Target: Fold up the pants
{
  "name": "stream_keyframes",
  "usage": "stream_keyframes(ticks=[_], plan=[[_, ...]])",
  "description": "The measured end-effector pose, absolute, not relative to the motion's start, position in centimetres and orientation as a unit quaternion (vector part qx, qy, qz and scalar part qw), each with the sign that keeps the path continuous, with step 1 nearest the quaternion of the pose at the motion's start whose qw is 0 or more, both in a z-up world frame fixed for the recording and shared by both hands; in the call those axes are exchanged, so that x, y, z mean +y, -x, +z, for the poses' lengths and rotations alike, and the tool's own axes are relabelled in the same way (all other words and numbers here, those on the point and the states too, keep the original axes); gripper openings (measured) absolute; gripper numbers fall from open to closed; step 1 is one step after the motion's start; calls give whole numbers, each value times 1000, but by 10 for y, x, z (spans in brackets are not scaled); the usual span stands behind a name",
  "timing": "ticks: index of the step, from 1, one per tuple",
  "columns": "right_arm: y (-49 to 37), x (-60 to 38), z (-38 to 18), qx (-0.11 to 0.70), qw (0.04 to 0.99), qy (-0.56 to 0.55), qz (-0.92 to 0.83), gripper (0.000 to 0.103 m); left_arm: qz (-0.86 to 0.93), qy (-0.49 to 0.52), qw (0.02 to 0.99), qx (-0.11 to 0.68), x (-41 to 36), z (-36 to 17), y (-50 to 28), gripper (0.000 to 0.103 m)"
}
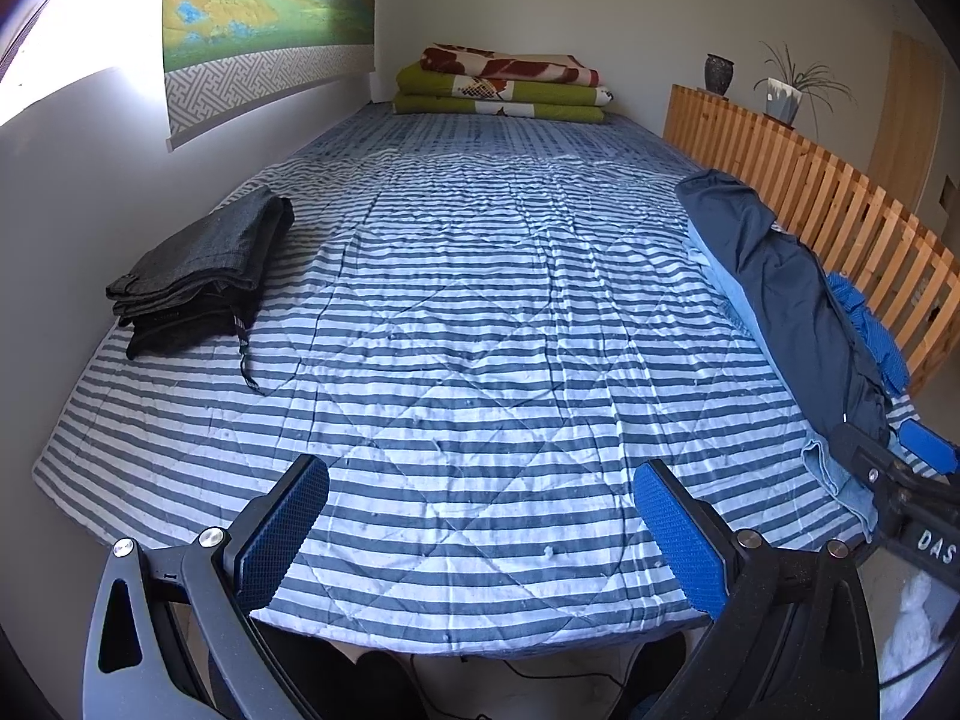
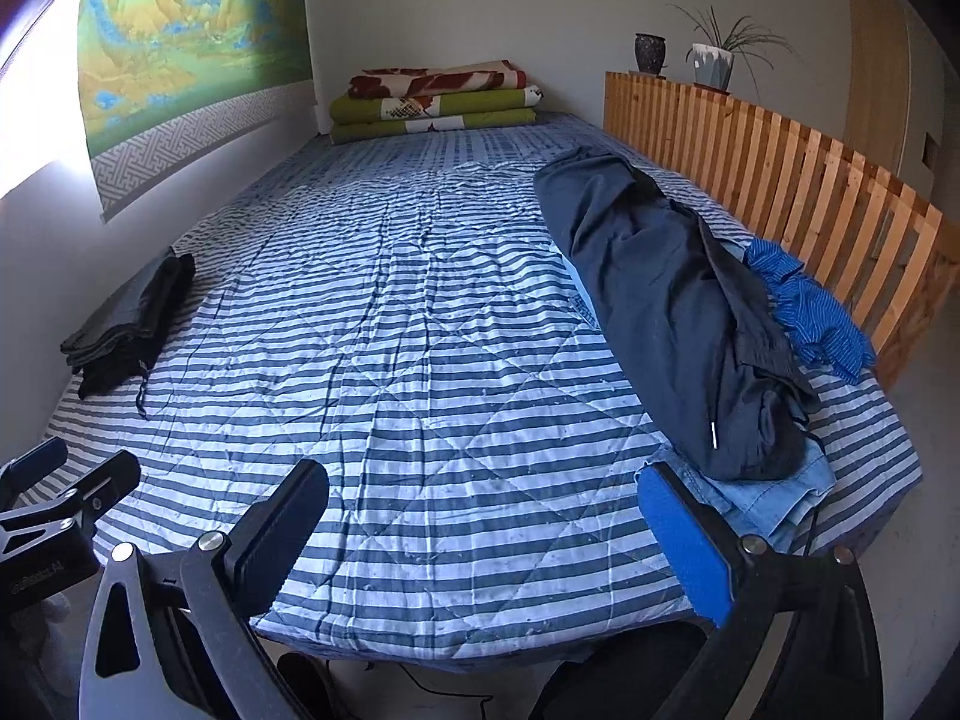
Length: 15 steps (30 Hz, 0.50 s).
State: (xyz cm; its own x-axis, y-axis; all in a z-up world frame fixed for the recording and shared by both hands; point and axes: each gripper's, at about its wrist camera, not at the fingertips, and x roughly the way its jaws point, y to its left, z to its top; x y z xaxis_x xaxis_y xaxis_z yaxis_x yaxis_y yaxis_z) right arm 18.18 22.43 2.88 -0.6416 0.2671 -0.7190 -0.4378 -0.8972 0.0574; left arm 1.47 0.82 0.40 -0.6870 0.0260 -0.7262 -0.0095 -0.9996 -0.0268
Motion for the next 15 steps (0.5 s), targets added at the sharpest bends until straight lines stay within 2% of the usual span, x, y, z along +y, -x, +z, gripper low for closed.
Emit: stream_keyframes(ticks=[7,10,15], plan=[[-174,266,21,125,213,388,888,90,917,399,17,-3,15,2,-1,103],[-167,289,20,137,209,394,885,82,915,404,23,-2,17,0,6,103],[-151,345,21,164,216,406,873,62,914,404,30,9,24,0,21,103]])
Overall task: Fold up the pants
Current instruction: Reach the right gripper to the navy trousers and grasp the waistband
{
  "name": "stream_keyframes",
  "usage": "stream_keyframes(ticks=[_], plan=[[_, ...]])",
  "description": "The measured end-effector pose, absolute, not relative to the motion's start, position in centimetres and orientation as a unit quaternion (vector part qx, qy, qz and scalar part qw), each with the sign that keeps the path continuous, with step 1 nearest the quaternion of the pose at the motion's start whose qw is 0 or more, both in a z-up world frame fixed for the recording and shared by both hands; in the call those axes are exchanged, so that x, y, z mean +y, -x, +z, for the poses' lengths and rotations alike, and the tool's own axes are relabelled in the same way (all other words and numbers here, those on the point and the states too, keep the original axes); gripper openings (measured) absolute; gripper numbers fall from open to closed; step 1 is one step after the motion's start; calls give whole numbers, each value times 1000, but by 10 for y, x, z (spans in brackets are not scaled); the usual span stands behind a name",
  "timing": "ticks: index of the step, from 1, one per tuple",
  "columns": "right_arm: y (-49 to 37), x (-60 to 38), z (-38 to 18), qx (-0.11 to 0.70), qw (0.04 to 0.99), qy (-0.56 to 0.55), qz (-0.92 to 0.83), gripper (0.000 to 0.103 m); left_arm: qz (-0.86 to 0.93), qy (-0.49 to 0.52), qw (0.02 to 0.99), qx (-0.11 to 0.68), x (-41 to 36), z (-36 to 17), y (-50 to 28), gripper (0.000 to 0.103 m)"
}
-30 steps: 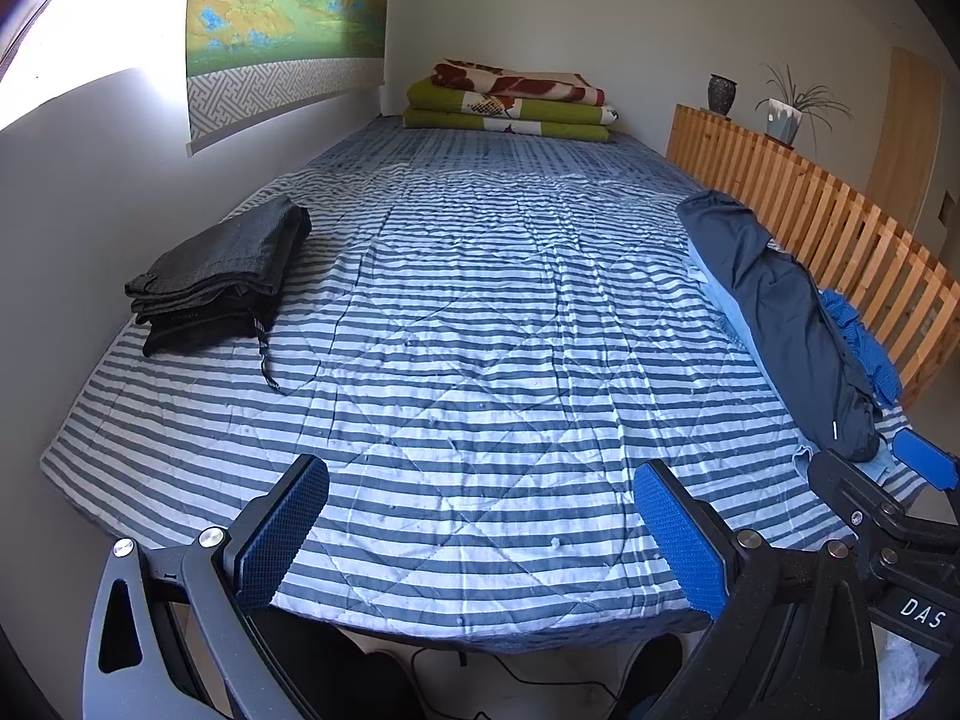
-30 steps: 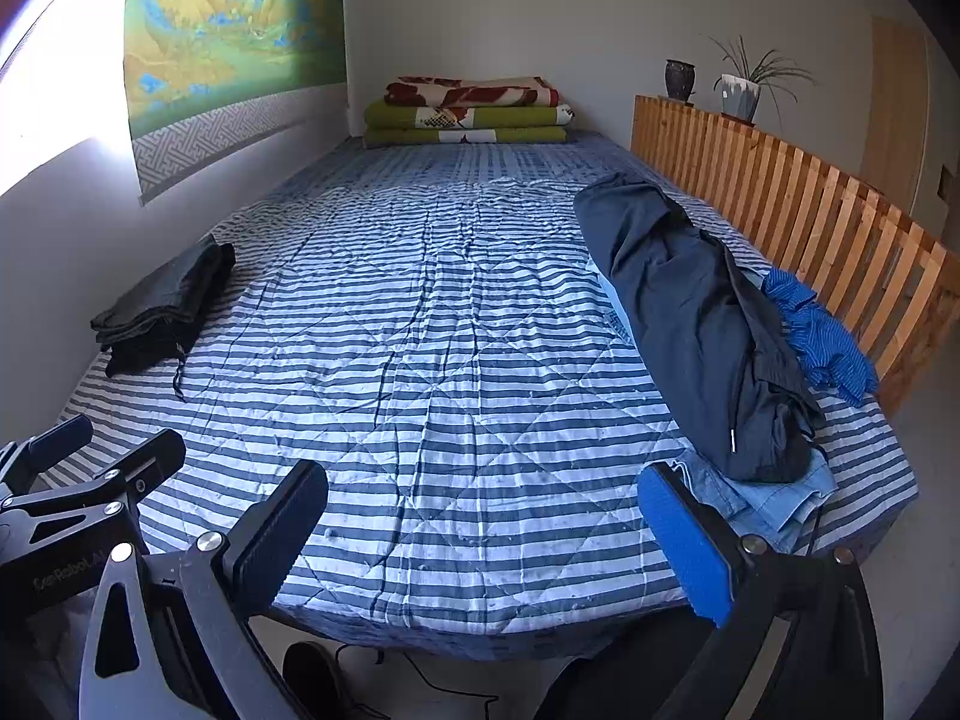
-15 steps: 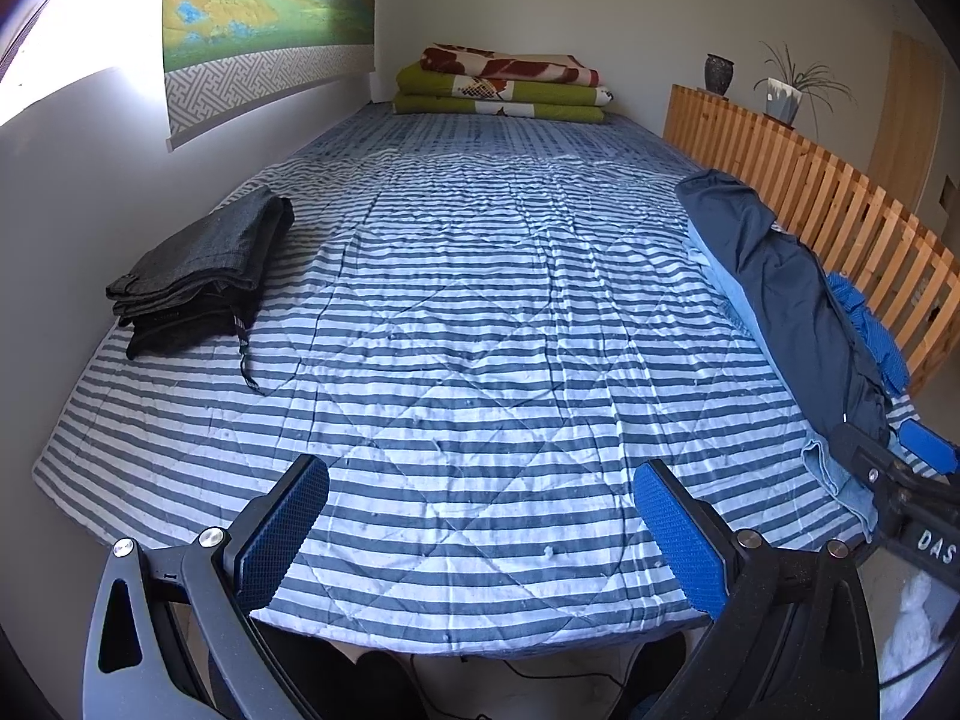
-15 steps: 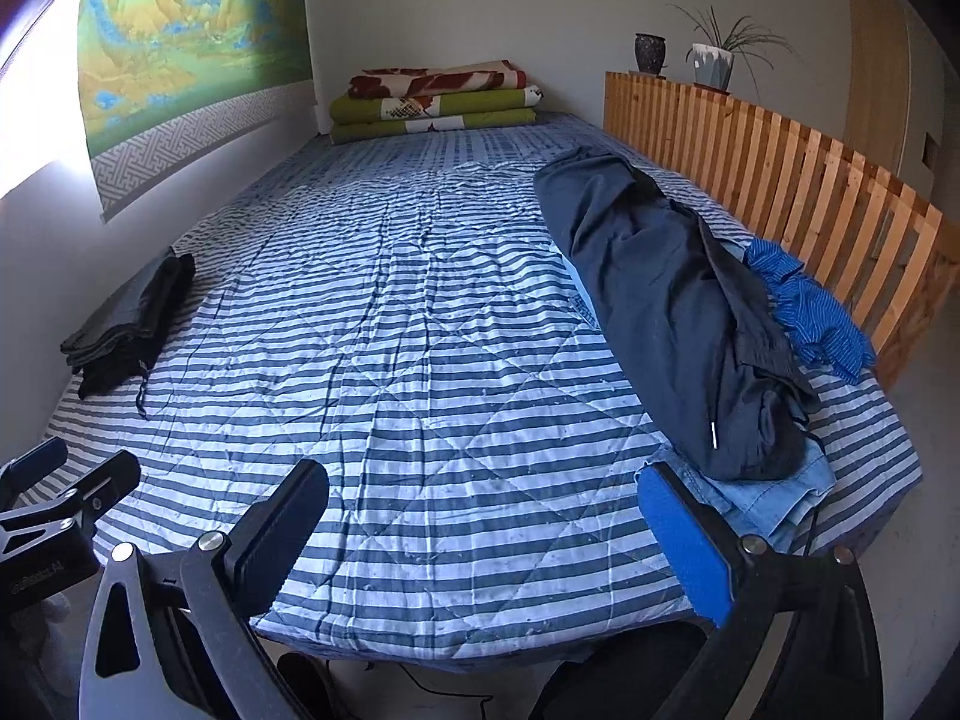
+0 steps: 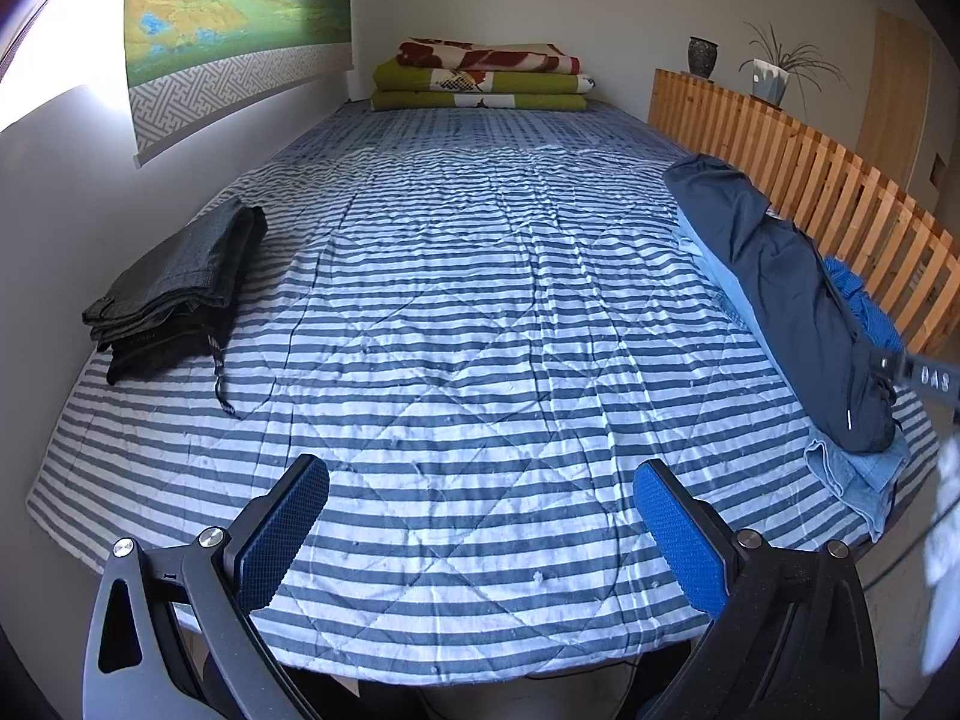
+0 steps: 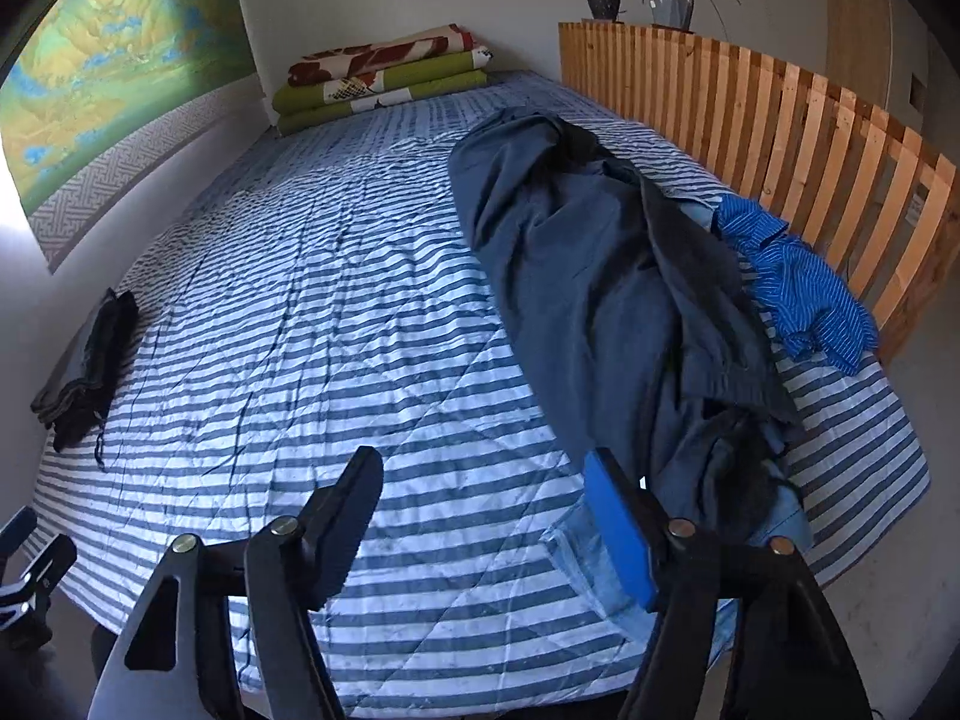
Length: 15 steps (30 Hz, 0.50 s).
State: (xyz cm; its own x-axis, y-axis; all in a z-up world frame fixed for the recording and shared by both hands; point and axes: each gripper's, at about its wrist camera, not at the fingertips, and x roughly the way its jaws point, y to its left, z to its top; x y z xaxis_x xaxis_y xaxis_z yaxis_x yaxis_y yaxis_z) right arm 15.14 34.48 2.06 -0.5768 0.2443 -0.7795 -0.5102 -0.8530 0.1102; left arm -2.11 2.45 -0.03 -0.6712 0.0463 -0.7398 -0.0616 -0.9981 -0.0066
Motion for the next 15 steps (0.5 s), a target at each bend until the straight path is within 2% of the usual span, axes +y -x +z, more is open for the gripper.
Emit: stream_keyframes(ticks=[10,15], plan=[[-85,456,20,147,277,422,851,62,908,417,31,25,38,-14,58,103],[-36,505,0,188,280,447,828,62,904,426,32,30,39,-25,75,103]])
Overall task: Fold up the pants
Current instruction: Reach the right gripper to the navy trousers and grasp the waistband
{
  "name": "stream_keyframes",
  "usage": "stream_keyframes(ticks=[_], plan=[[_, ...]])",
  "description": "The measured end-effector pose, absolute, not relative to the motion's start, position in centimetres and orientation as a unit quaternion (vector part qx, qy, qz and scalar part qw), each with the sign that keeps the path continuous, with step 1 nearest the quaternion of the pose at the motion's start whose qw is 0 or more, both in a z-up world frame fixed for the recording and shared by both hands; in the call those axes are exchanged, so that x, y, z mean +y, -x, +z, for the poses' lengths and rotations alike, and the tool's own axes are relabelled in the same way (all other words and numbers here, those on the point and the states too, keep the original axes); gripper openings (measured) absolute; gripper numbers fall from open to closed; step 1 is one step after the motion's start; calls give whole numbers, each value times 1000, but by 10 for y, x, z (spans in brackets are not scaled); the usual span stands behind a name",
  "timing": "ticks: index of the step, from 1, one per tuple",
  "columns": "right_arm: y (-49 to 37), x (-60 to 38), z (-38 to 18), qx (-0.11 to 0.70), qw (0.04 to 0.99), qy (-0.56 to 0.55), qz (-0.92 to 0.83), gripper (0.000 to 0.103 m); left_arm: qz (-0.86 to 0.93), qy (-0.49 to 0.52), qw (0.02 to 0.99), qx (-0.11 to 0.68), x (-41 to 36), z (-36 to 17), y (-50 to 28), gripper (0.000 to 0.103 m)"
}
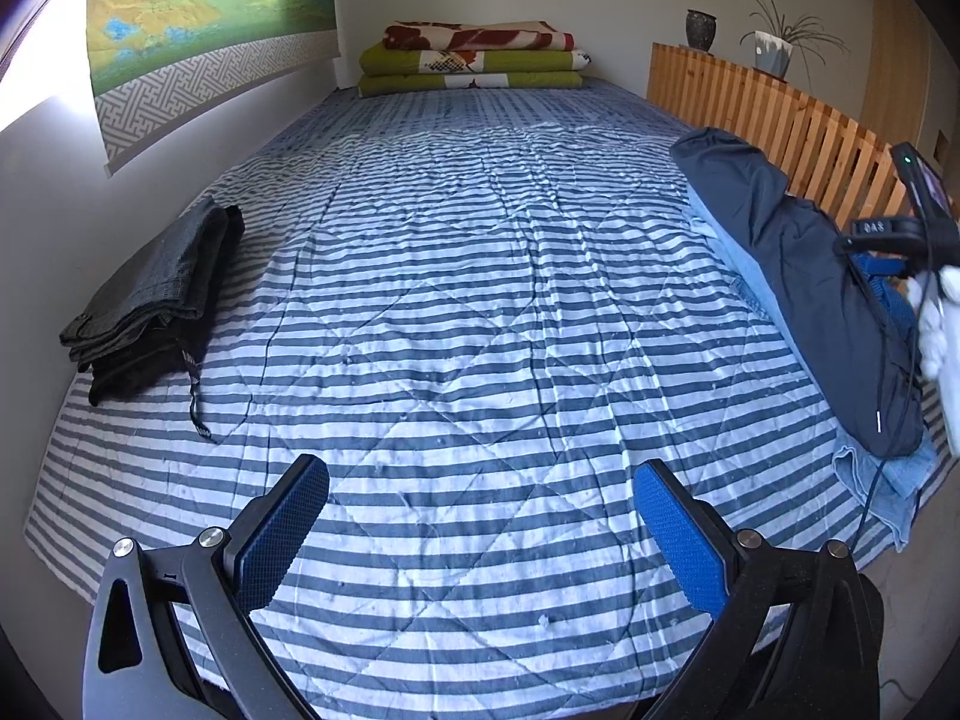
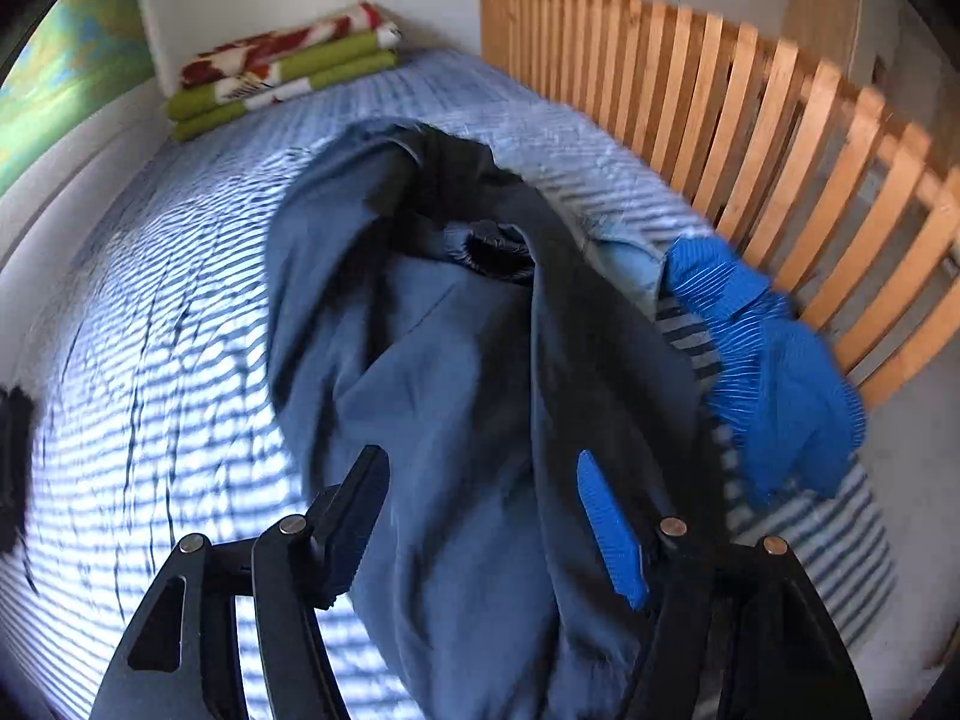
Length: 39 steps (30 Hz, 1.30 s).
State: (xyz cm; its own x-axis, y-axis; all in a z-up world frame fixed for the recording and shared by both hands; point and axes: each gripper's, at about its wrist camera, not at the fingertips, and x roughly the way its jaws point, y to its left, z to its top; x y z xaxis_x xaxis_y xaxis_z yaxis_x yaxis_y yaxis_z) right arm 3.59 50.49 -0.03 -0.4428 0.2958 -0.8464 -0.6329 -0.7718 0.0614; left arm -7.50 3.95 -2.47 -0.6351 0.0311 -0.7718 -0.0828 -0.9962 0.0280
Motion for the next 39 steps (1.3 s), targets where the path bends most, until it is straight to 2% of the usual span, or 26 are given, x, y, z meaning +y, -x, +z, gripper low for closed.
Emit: stream_keyframes(ticks=[5,7,9,10,12,14,16,19,25,29,32,35,37,39], plan=[[-7,528,-18,214,286,468,808,60,901,432,24,34,35,-35,84,103],[3,531,-24,207,292,479,801,51,899,437,21,33,32,-39,86,103],[7,534,-27,208,290,487,797,35,897,441,19,32,28,-43,86,103],[7,535,-28,208,288,489,797,31,896,443,19,31,25,-44,85,103],[0,537,-25,215,290,485,797,13,896,443,19,27,21,-45,84,103],[-12,538,-18,233,287,468,802,6,897,441,19,25,17,-45,80,103],[-20,534,-11,243,280,457,809,4,897,440,19,23,14,-44,78,103],[-30,515,1,247,259,450,818,3,899,438,18,19,11,-43,74,103],[-17,417,20,206,158,452,853,2,901,435,10,9,2,-39,65,103],[10,317,18,198,14,461,865,0,901,433,-7,0,-16,-36,58,103],[27,244,23,139,-3,461,876,0,900,435,-25,-5,-35,-34,55,103],[41,220,22,124,-10,463,878,0,901,432,-36,-5,-52,-30,49,103],[43,228,21,111,17,467,877,5,904,426,-41,1,-60,-27,45,103],[40,251,23,103,60,469,875,22,904,426,-44,1,-66,-28,46,103]])
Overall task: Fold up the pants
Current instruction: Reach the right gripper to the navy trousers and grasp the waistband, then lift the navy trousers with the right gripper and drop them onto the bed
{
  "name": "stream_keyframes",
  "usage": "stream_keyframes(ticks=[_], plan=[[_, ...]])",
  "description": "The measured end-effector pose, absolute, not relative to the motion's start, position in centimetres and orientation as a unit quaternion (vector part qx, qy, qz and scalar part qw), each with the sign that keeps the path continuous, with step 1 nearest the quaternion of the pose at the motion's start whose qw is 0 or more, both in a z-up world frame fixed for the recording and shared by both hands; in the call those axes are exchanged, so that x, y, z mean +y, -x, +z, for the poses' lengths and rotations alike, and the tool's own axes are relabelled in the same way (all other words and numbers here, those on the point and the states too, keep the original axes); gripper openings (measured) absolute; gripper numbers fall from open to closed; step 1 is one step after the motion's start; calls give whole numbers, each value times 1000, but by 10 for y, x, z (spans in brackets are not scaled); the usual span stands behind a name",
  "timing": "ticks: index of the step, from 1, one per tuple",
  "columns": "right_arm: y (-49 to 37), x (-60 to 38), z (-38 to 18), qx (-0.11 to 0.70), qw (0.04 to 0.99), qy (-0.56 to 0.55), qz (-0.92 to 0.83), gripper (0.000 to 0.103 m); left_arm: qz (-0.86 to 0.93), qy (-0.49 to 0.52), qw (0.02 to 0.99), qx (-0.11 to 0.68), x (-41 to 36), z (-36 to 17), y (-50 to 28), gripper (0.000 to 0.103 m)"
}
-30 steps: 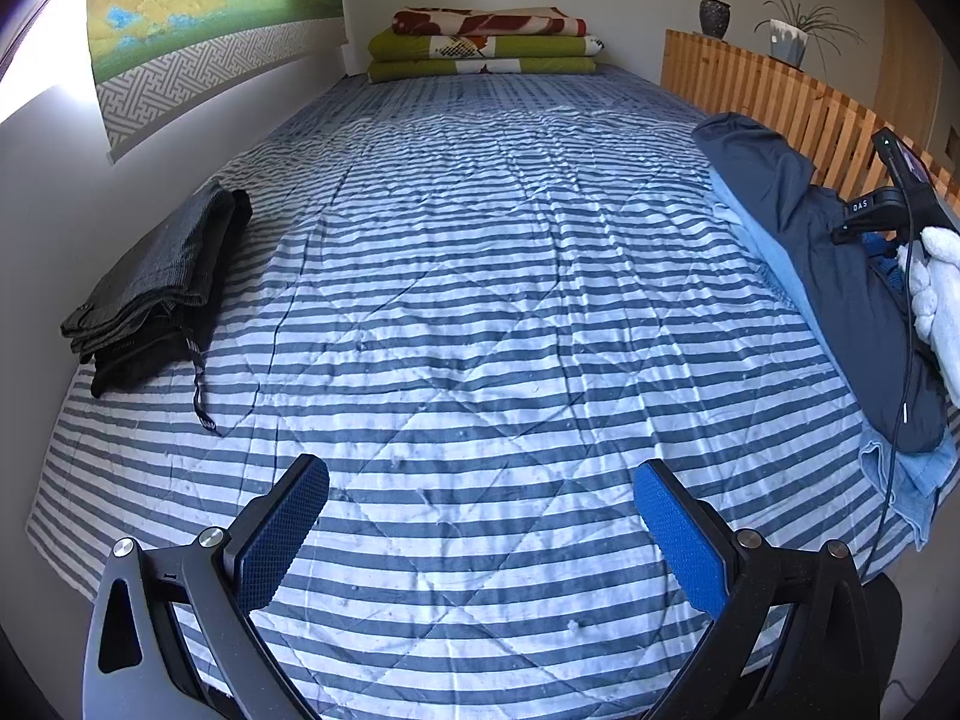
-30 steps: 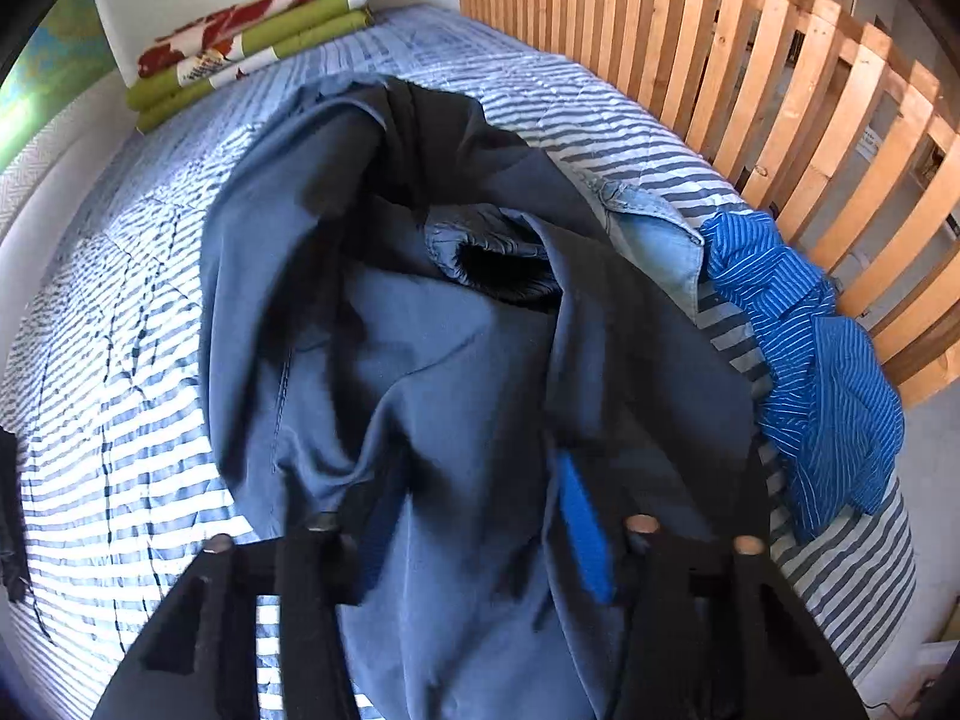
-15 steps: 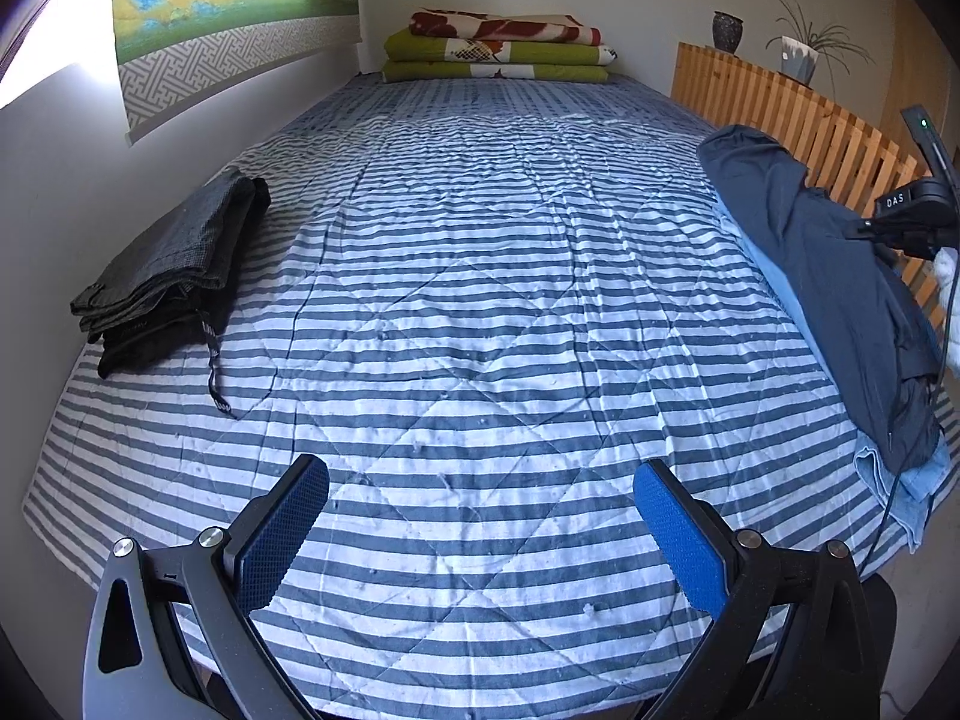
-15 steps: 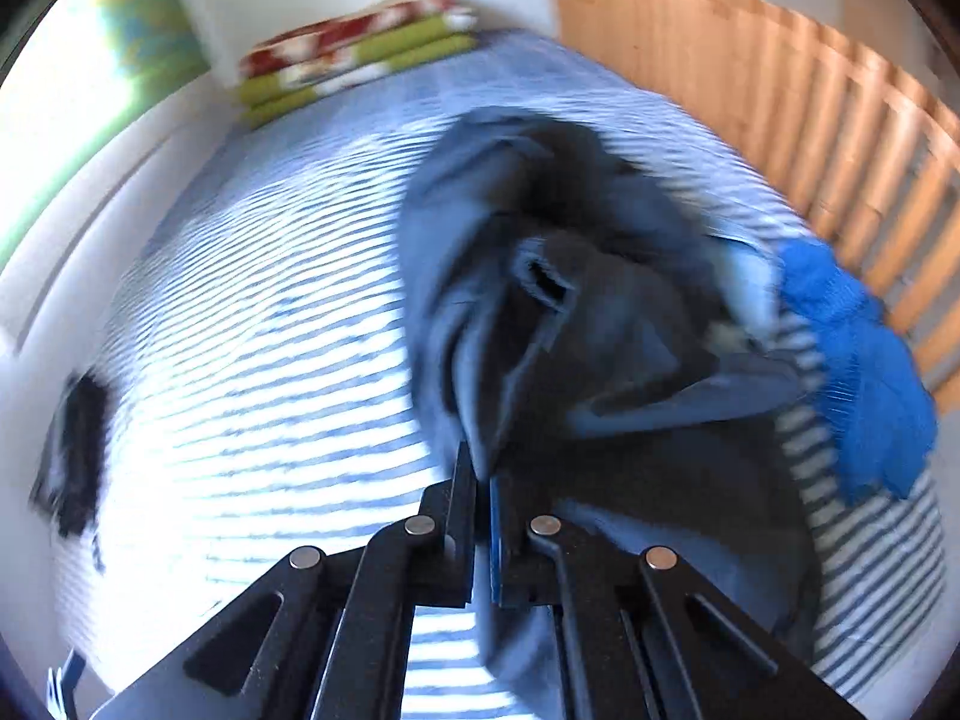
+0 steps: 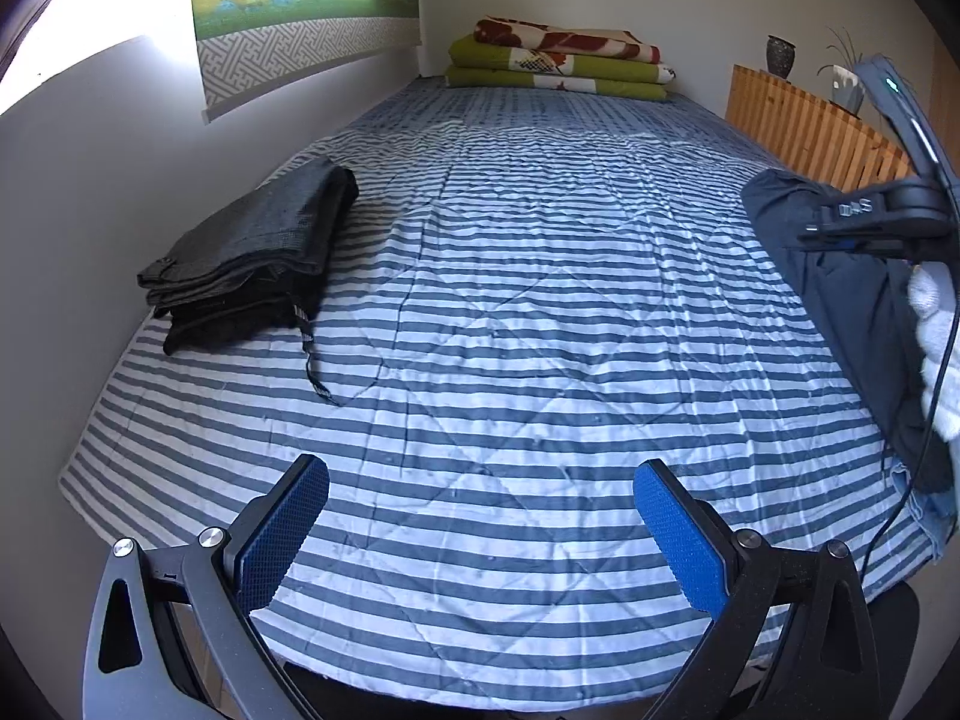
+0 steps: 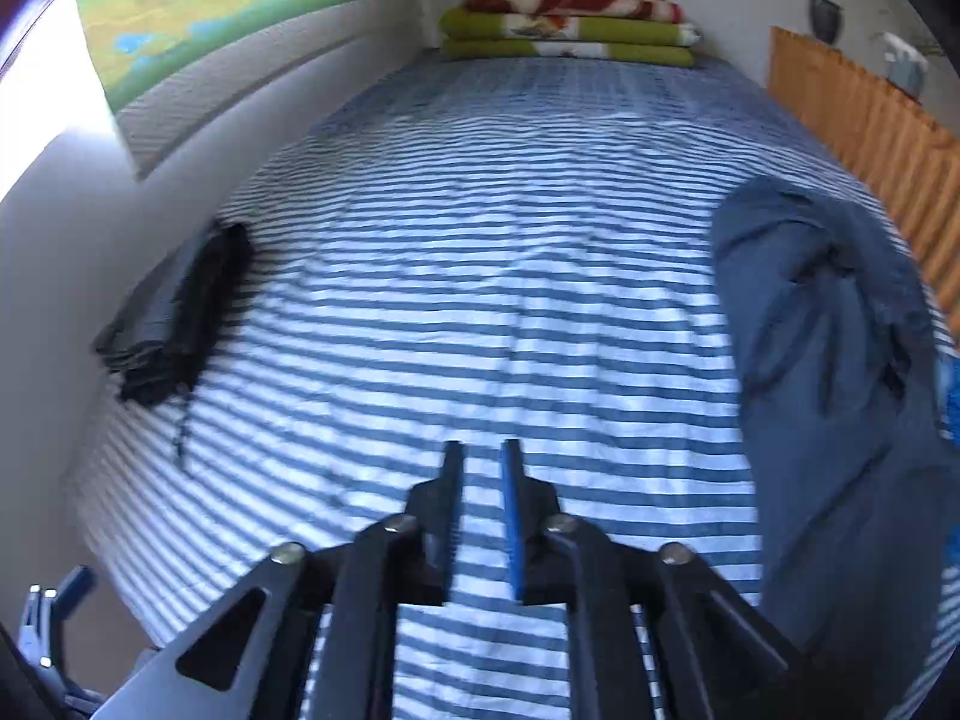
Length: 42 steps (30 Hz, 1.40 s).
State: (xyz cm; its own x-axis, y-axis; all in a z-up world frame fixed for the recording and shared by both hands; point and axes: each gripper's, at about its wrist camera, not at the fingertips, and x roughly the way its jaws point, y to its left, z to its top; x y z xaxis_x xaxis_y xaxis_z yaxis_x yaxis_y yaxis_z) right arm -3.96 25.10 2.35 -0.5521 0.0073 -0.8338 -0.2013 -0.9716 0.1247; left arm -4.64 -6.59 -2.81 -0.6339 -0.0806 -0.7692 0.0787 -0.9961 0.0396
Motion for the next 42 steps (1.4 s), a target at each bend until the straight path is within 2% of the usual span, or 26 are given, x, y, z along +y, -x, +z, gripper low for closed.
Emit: stream_keyframes(ticks=[1,3,4,9,15,16,18,20,21,28,40,42], plan=[[36,267,25,97,88,467,875,28,-903,-428,43,2,-68,-30,48,103],[32,310,32,88,152,461,870,65,-901,-432,37,10,-67,-34,52,103],[29,332,34,91,172,460,866,70,-900,-434,33,12,-64,-38,54,103],[23,449,30,101,289,475,825,71,-895,-445,14,6,-44,-50,61,103],[32,506,-10,193,253,516,795,71,-892,-452,11,0,-29,-55,68,103],[28,506,-15,199,256,516,793,70,-892,-453,11,-1,-29,-55,69,103],[29,500,-20,198,264,511,794,38,-892,-452,11,-2,-29,-53,70,103],[30,487,-16,184,264,505,801,25,-893,-450,10,-6,-28,-51,69,103],[29,481,-13,176,260,501,807,12,-894,-448,9,-7,-28,-50,70,103],[21,413,24,185,141,478,847,9,-897,-443,10,7,-35,-47,70,103],[72,140,29,145,-147,491,846,8,-895,-443,45,18,-70,-44,60,103],[81,115,26,132,-159,503,839,12,-895,-443,53,19,-79,-44,58,103]])
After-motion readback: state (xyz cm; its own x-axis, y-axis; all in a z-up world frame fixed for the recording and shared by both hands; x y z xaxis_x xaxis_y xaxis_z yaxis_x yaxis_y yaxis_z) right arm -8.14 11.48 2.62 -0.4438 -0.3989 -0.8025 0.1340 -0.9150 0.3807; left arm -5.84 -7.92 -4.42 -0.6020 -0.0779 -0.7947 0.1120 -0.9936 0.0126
